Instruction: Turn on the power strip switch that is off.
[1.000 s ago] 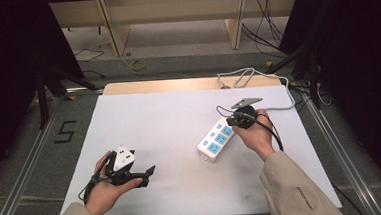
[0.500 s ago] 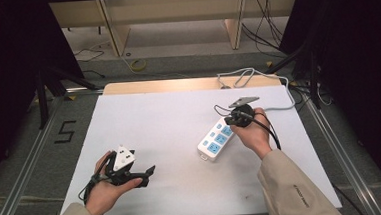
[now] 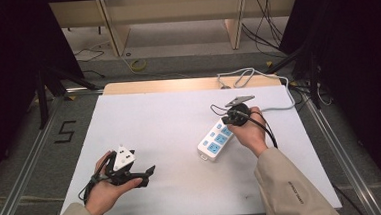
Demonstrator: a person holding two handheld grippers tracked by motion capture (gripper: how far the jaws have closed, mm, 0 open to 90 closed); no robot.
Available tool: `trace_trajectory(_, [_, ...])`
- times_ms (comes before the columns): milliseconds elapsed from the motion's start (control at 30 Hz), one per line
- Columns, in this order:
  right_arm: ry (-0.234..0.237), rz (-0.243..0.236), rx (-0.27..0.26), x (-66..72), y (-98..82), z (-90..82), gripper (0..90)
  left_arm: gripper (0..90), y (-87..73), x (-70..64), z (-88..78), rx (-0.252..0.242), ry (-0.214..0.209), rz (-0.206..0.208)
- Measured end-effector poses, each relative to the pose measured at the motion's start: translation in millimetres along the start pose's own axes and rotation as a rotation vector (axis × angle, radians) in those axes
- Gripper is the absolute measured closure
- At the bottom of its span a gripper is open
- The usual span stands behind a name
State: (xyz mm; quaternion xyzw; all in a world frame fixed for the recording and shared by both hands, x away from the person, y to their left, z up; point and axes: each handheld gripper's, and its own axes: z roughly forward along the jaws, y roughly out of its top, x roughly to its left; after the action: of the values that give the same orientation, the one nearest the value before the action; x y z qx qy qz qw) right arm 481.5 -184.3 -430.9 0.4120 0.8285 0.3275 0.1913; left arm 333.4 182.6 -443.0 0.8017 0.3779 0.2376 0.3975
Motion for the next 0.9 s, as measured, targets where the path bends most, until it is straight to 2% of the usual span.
trace_trajectory(300, [0.003, -0.012, 0.013, 2.0, 2.8, 9.0, 90.0, 14.3, 0.0, 0.2, -0.2, 0.001, 0.0, 0.001])
trace_trajectory(900, [0.008, -0.001, 0.049, 0.3, 4.7, 23.0, 90.0, 14.3, -0.1, 0.4, 0.0, 0.0, -0.001, -0.003])
